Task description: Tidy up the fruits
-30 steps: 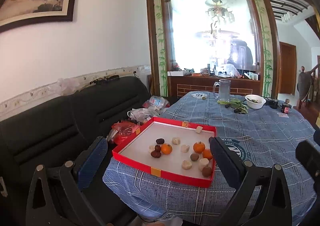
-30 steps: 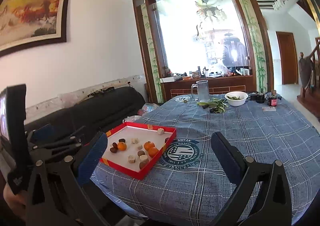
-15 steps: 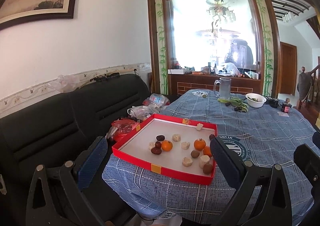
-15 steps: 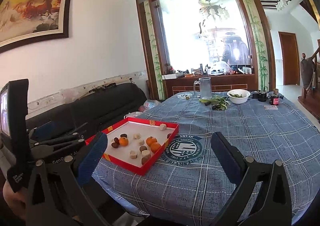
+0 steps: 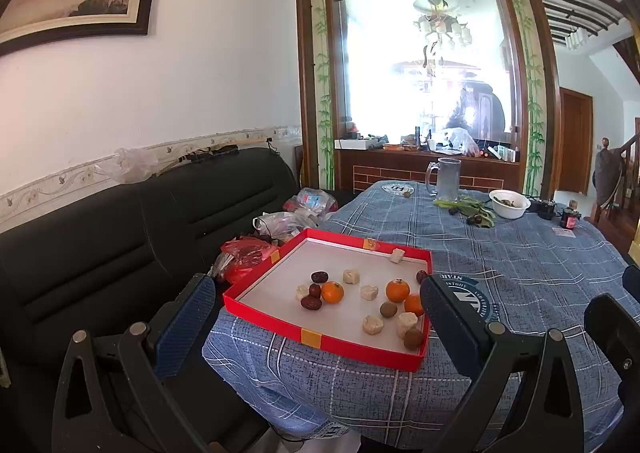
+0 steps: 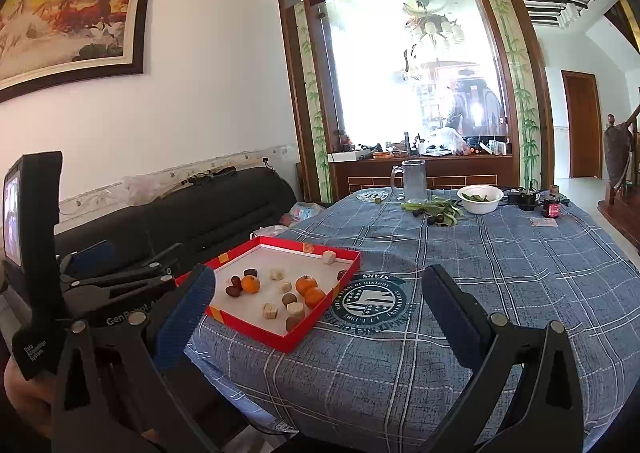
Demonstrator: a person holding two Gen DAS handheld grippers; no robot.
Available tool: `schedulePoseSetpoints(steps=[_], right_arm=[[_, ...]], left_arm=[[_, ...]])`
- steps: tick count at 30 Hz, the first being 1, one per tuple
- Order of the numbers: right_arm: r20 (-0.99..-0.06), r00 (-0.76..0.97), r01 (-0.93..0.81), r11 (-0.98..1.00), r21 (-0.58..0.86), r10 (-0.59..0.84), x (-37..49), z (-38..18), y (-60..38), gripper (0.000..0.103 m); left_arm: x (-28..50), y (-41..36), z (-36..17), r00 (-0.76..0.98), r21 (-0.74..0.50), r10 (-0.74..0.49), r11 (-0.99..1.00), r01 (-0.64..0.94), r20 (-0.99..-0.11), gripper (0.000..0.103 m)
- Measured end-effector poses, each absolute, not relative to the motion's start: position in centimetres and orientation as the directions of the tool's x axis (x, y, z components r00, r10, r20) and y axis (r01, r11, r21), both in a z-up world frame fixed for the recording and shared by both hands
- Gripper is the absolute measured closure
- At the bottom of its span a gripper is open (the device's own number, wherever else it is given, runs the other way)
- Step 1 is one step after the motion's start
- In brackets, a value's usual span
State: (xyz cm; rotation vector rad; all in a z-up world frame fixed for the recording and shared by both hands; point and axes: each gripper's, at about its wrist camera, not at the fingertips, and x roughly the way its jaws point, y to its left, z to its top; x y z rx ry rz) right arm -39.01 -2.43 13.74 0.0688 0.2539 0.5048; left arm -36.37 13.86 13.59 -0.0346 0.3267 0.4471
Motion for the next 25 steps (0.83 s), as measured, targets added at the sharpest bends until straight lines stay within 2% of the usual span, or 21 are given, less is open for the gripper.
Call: schedulePoseSetpoints(steps=[20,25], right_arm=[[-0.241,0.832,-0.486,0.866,0.117,0.500,-38.68,13.56,-2.29,0.000],[-0.243,0.826,-0.495,0.861,0.118,0.509,-38.21,13.27,-2.30,0.000]], left_arm=[[-36.53,14.14,13.79,0.853,0.028,0.416,0.902,-0.430,-0.315,0.000],[-36.85,13.92,14.35,0.879,0.007,0.402,0.910,-0.414,-0.258,0.000]])
